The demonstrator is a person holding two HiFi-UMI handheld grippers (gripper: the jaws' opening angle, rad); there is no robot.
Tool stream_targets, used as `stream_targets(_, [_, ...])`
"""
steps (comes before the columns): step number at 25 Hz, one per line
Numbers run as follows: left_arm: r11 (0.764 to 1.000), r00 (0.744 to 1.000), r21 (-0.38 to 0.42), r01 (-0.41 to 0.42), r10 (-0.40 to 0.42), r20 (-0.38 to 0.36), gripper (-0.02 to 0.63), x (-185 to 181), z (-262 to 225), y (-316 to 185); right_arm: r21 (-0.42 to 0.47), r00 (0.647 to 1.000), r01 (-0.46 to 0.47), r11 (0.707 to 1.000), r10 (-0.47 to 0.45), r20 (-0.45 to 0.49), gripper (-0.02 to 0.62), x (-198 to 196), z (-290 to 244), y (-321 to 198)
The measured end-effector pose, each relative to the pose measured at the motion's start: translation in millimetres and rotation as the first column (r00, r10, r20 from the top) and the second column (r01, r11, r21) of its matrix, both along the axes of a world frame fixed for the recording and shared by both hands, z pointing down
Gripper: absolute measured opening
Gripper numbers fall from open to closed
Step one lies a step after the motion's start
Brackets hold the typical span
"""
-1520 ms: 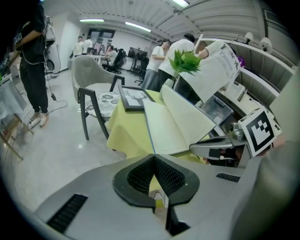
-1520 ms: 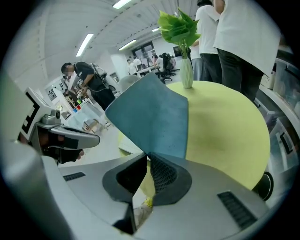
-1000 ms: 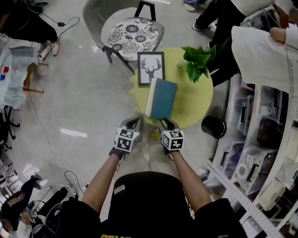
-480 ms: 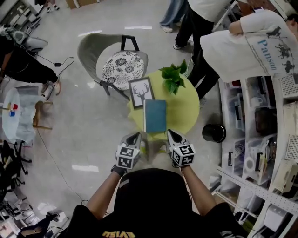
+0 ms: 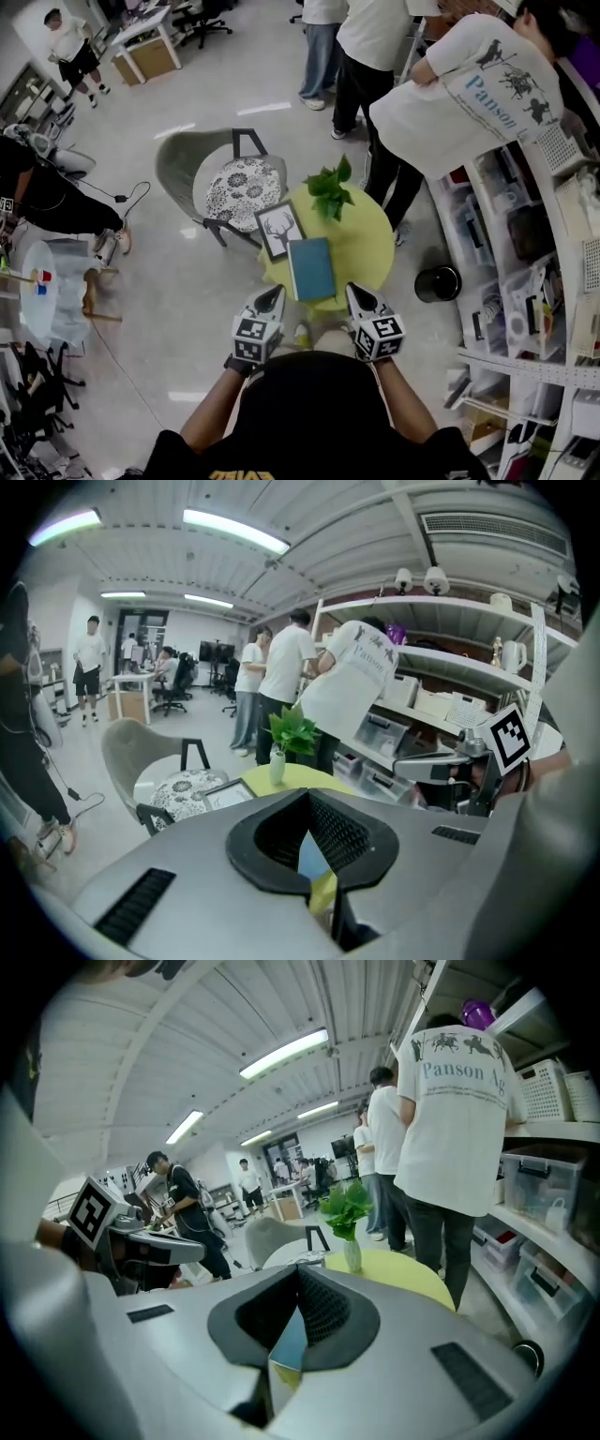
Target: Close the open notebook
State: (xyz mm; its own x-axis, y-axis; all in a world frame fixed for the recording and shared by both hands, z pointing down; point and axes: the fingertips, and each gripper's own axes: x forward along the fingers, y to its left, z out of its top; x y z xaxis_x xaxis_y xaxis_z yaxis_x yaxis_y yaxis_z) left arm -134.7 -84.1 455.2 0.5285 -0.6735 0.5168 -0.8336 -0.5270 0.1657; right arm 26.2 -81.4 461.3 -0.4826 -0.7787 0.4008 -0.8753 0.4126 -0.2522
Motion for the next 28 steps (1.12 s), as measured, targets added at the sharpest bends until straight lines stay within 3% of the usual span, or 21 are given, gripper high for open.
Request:
stream_targets(8, [0.996, 1.000, 0.094, -0.013, 0.015, -0.016, 0.017, 3.6, -34.6, -18.4, 0.029, 0.997, -0.073, 0.997, 0.073, -0.004, 0.000, 18.9, -22.1, -1.7])
stream_targets(14, [0.990, 0.999, 0.138, -0.021, 0.026, -0.032, 0.017, -3.5, -52.2, -29.8, 0.065, 0.999, -0.054, 0.996, 0.054, 0.006, 0.000, -0.8, -36.5, -12.0])
stream_targets(28, [0.989, 0.998, 0.149, -0.002, 0.012, -0.063, 0.017, -8.4, -59.0, -35.2, 0.084, 1.000, -0.024, 0.996, 0.026, -0.017, 0.000, -7.6, -55.1, -21.1])
